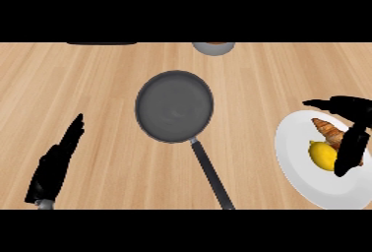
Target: Pick the lemon from the plate and place it in the pan
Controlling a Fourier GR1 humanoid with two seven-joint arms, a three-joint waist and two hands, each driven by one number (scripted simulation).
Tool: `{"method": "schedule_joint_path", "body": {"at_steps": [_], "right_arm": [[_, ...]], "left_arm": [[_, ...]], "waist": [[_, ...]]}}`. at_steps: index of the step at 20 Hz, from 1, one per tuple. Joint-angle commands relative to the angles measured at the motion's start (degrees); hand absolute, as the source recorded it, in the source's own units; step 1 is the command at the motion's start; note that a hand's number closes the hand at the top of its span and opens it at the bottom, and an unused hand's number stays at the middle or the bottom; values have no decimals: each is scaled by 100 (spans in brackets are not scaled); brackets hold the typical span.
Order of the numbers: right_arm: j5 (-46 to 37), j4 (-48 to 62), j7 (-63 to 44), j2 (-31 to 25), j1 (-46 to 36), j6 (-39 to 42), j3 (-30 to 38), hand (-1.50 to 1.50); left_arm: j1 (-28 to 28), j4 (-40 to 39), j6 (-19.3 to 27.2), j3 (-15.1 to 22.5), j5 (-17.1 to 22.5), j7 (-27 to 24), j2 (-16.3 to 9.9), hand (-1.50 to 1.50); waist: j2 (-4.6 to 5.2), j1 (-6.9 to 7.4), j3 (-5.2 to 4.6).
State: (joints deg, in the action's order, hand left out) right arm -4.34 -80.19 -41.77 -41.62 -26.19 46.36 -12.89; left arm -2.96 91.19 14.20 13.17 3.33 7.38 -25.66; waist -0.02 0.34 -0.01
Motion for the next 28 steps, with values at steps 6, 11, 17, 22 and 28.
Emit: {"method": "schedule_joint_path", "body": {"at_steps": [6,11,17,22,28], "right_arm": [[-440,-136,-580,270,91,532,97,-150],[-907,-208,-205,317,552,517,154,-150],[-1480,397,34,642,309,511,98,-150],[-1920,355,424,738,654,457,203,-150],[-2535,773,836,1010,502,343,267,-150]], "left_arm": [[-22,33,-245,-140,-301,131,227,0],[-171,-223,-404,-399,-411,-242,315,0],[-265,493,-432,-326,-586,336,499,0],[-520,272,-774,-693,-534,-204,521,0],[-69,-154,-925,-847,-733,-35,790,0]], "waist": [[-5,-22,0],[-2,-25,0],[2,7,3],[0,-4,2],[6,-6,2]]}}
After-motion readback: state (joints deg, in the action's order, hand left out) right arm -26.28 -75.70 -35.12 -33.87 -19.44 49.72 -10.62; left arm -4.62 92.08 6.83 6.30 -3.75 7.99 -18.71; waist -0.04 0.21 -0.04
